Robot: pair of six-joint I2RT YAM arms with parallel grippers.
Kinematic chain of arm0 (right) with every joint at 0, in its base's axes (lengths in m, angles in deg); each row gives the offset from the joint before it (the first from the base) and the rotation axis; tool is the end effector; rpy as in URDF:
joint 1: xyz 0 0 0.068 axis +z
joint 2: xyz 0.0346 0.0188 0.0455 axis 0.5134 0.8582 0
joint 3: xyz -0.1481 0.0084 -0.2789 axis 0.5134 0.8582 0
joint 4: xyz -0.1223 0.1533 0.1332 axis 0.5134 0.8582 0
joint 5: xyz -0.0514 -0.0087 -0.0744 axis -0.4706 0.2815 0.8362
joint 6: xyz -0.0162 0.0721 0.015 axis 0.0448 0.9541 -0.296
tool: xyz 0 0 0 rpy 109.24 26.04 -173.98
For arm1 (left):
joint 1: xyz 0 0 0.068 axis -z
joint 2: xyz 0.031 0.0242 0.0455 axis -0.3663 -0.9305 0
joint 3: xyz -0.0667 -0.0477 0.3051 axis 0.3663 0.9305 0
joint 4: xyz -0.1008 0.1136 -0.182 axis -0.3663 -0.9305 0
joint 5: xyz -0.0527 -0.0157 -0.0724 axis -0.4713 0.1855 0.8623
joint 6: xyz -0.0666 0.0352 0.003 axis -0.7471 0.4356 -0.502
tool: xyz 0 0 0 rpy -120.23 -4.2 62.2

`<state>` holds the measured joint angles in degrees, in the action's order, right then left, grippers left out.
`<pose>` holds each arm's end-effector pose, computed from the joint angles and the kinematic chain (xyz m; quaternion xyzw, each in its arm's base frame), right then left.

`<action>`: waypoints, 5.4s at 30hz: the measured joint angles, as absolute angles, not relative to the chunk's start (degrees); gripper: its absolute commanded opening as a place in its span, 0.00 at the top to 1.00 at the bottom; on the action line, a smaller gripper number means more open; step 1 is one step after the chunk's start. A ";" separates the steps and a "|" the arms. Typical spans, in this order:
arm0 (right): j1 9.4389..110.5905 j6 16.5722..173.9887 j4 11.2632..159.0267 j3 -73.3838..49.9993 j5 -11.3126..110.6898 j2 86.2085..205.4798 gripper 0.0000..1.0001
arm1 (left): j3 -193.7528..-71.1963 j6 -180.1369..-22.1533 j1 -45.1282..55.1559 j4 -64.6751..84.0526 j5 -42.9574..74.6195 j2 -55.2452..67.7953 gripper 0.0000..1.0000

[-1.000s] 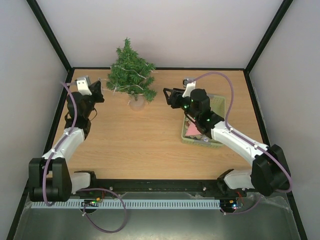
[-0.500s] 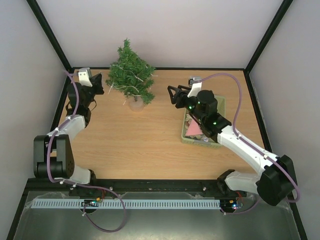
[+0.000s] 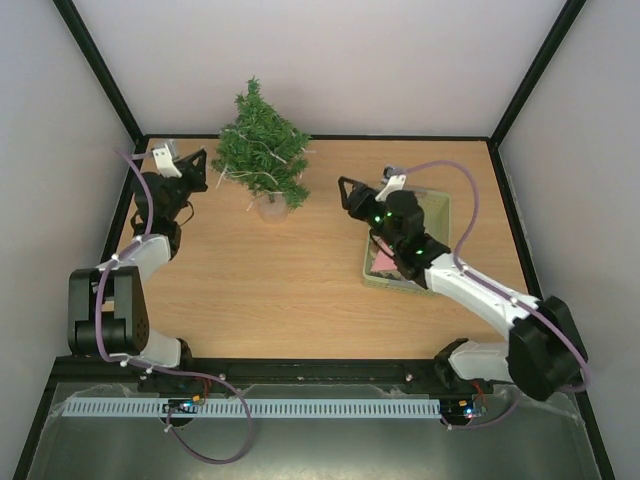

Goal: Decorate the small christmas tree
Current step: Wrap the decoration item around the Christmas tree.

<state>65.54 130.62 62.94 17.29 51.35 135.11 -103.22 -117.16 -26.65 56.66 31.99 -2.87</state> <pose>0.2249 0.1635 0.3659 0.0110 0.7197 0.4600 0.5199 0.3259 0.0030 0.3370 -0.0294 0.6635 -0.2797 0.6933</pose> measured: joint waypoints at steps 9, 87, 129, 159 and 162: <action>74.04 149.44 55.82 17.90 56.07 155.74 0.55 | -101.36 -117.51 -25.45 50.33 28.04 0.32 0.98; 66.50 136.65 50.03 -8.85 49.52 191.70 0.70 | -110.22 -99.83 -26.83 38.00 37.18 -1.32 0.97; 66.09 133.20 52.45 -3.50 49.76 185.73 0.65 | -116.64 -94.19 -23.77 34.35 38.62 -10.48 0.65; 66.09 129.17 60.02 2.60 43.11 166.15 0.54 | -117.65 -107.50 -25.47 13.87 26.14 1.87 0.49; 66.09 129.37 60.23 4.57 41.47 164.03 0.54 | -117.65 -111.98 -28.64 13.19 27.14 0.10 0.53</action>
